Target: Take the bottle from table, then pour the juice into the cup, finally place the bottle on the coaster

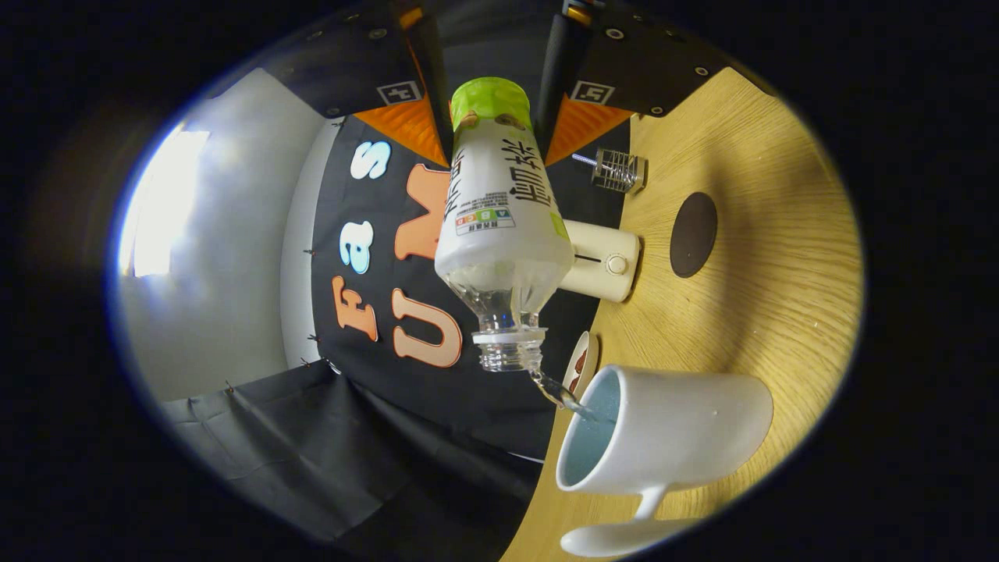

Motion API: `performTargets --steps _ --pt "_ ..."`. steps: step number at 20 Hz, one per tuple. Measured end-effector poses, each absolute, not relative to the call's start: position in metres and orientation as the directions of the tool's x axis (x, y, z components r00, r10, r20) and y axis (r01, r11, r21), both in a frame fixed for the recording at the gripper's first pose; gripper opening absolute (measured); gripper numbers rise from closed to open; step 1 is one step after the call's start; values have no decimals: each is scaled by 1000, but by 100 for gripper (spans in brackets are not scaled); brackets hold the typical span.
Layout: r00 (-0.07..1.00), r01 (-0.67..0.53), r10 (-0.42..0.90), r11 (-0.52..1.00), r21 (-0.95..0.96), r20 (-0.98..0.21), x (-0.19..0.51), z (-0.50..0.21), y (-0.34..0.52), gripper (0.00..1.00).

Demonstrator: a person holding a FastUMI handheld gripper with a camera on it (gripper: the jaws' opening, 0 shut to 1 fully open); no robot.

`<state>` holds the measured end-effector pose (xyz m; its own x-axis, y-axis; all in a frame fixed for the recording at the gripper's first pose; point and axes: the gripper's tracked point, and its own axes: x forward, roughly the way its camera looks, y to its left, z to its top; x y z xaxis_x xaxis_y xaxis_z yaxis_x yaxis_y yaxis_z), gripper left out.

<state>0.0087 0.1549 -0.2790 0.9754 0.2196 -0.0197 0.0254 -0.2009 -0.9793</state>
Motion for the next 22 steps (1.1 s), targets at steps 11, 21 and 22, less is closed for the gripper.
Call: performTargets --steps 11,21,22 --pt "964 73 264 -272 -960 -1 10 -273 156 54" --pt "946 123 325 -333 -935 9 12 -267 162 54" --pt "944 125 329 -337 -933 8 13 -267 162 54"
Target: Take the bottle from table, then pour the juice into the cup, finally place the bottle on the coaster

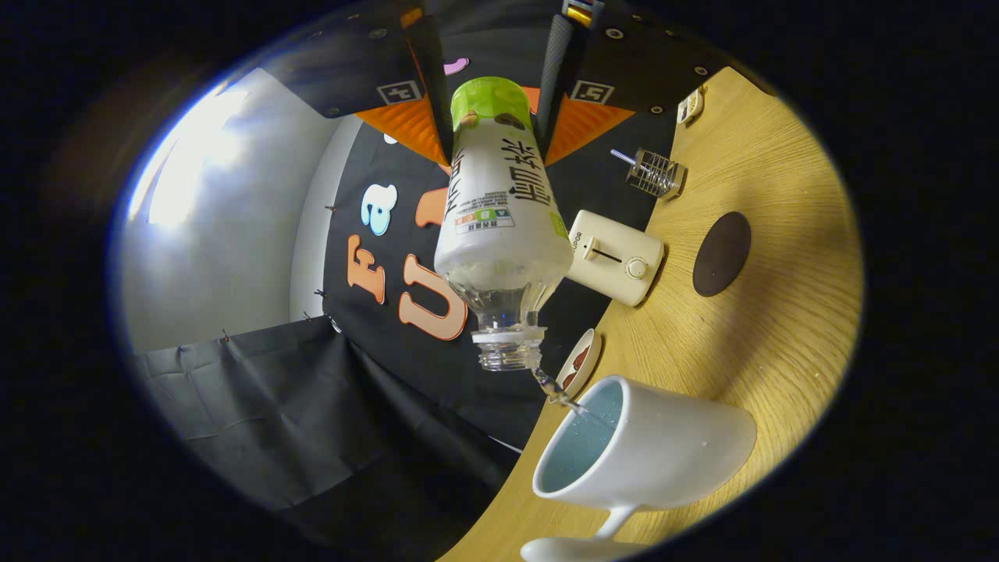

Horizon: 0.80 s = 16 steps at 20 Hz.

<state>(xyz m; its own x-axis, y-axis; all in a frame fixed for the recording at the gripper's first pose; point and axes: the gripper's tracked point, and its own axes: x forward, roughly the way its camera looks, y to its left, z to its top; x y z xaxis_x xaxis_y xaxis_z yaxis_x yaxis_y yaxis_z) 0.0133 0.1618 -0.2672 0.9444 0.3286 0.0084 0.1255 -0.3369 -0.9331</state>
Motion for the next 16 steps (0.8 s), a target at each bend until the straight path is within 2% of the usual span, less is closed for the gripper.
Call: performTargets --steps 16 --pt "906 188 423 -416 -890 -6 7 -267 174 54"
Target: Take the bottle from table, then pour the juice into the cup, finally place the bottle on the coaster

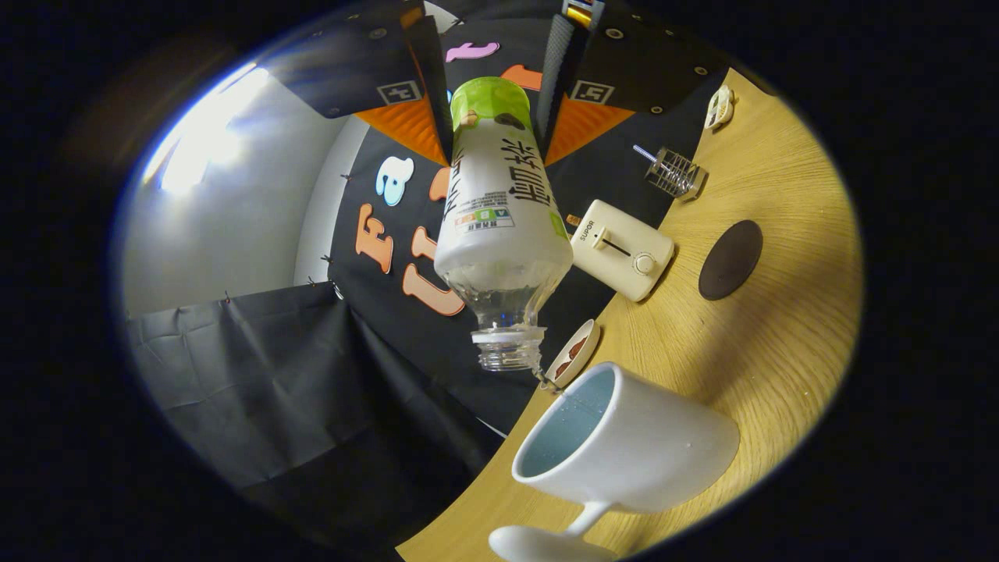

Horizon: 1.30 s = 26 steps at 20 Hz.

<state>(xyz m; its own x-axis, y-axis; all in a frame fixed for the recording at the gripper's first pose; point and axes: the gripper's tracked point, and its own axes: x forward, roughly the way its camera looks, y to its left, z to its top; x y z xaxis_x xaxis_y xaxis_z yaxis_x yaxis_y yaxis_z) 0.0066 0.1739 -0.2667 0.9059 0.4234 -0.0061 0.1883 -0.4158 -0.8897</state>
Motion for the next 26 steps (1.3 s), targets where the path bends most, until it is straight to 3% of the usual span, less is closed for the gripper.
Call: performTargets --steps 11,17,22,26 --pt "898 185 441 -411 -893 -17 3 -269 177 54" --pt "909 116 413 -365 -924 -49 2 -287 170 54" --pt "925 -29 359 -266 -964 -127 3 -317 155 54" --pt "927 -249 278 -50 -967 -253 6 -347 141 55"
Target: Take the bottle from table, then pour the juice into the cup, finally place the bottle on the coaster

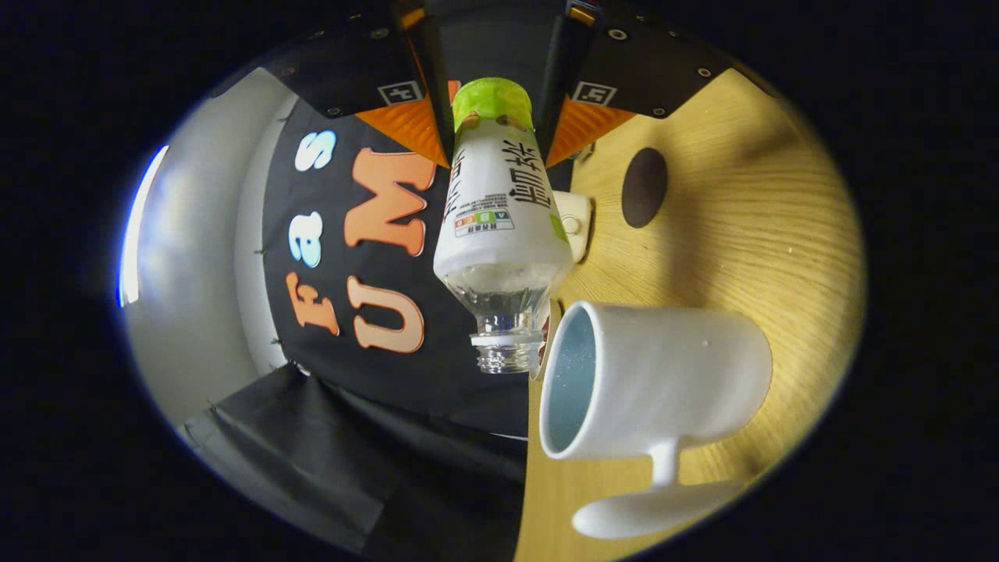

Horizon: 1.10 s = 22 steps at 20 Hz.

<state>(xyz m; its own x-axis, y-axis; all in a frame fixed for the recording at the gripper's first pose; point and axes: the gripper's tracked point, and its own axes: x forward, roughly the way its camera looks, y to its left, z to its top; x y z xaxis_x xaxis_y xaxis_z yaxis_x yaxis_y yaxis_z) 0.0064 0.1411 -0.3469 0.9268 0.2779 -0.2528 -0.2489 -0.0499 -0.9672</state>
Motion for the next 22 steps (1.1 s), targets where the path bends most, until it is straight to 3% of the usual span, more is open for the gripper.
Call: performTargets --steps 4,8,15,22 --pt "898 -426 217 206 -881 -383 13 -375 131 55" --pt "873 -485 197 440 -756 -445 28 -385 124 55" --pt "836 -460 225 785 -416 -500 48 -392 119 55" --pt "813 -384 277 916 -114 -512 80 -407 121 55"
